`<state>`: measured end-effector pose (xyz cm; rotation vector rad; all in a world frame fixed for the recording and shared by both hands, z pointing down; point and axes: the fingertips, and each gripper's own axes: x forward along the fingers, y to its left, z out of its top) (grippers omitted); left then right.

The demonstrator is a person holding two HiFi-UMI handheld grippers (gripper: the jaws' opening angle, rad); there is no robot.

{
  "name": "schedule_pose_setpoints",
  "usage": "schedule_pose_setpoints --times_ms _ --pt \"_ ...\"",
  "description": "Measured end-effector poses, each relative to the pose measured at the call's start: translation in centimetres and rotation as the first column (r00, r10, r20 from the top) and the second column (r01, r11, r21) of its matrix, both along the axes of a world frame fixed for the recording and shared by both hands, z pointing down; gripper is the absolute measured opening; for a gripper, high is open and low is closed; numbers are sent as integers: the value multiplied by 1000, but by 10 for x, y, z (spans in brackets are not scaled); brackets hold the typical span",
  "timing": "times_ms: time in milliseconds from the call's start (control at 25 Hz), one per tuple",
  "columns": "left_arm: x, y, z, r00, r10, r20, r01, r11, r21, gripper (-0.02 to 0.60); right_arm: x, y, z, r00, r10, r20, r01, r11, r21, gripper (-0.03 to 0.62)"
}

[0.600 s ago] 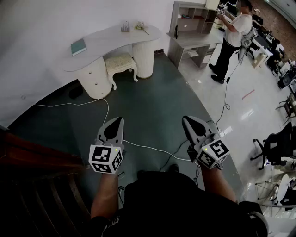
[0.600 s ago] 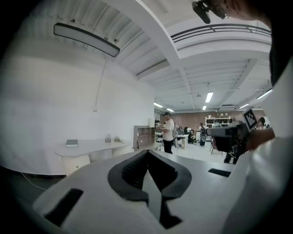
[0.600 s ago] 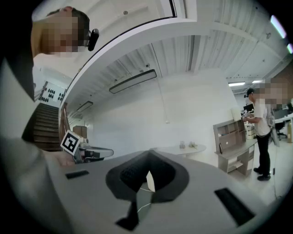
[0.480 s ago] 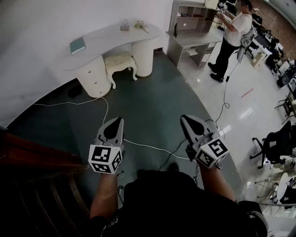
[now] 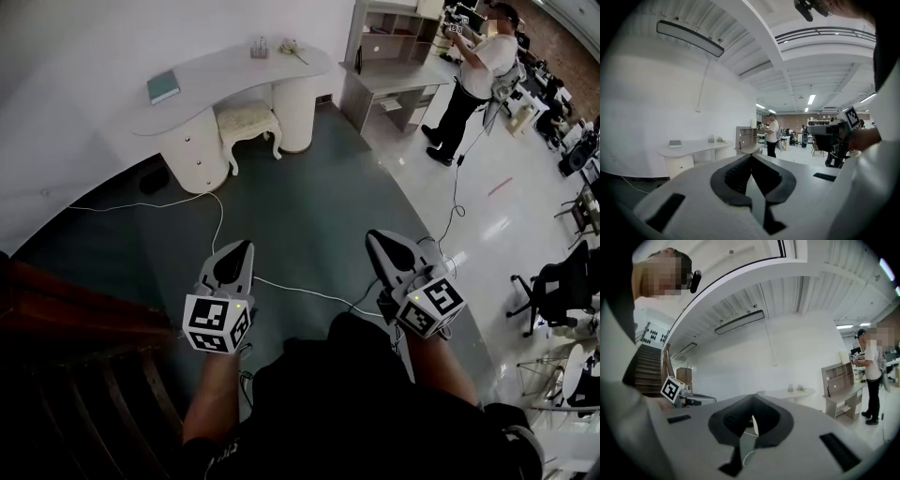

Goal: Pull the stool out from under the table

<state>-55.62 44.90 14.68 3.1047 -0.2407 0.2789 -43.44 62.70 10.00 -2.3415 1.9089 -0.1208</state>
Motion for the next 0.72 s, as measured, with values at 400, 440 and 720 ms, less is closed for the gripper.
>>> schedule_pose_setpoints --times_ms 400,440,720 --pt "1 -11 23 999 6 50 -4 999 -48 9 2 -18 20 991 -63 116 62 998 8 3" --pt "4 -14 26 998 5 56 -2 999 -46 9 8 -21 23 990 -64 126 64 998 8 3" --pt "37 -67 41 992 -71 102 78 995 -61 9 65 -57 41 978 -92 187 88 996 26 3"
